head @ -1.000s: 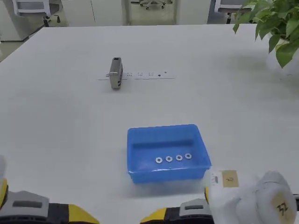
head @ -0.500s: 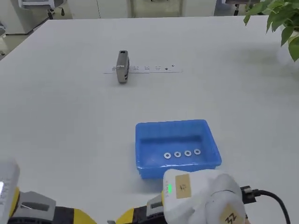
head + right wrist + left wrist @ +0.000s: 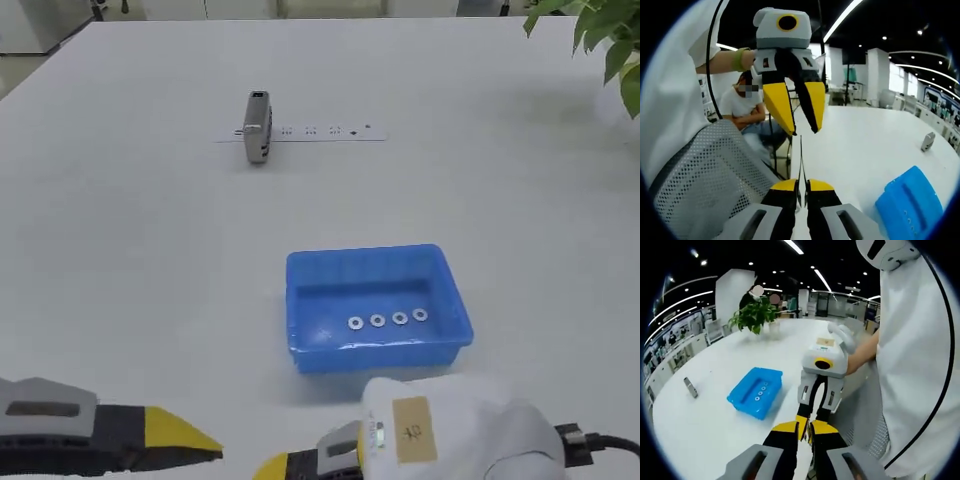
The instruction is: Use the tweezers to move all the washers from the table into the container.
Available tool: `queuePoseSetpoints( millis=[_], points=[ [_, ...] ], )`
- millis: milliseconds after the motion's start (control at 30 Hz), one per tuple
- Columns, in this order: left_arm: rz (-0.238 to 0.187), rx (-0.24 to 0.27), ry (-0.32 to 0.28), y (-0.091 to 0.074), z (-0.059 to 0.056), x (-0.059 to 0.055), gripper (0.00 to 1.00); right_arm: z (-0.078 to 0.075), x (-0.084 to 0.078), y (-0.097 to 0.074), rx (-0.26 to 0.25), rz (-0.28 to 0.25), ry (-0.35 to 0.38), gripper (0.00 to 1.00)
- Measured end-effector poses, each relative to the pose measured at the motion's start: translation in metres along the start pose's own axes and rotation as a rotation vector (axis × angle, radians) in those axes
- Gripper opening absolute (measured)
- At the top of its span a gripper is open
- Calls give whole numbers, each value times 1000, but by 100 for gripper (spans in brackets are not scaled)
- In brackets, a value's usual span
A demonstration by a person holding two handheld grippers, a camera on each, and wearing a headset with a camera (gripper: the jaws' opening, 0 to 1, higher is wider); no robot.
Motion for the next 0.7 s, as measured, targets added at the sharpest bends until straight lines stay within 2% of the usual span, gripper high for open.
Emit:
queuePoseSetpoints(
  millis=[100, 233, 700],
  points=[
    [28, -34, 11, 6, -3, -1, 0, 0, -1, 0, 4, 12, -2, 3],
    [45, -41, 18, 11, -4, 0, 0, 1, -4, 1, 12, 23, -4, 4],
    [67, -53, 19, 12, -6, 1, 0, 3, -8, 2, 25, 27, 19, 4]
  ],
)
Point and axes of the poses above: the centre of the closed fingertips' face, and the gripper's own axes: y roughly forward along the fingers, z roughly to its left, x roughly out of its top, the point moved 10 cm from there along -y, roughly backward along the fingers, and after that the axes turned 2 degrees about -x, right-handed, at the moved point
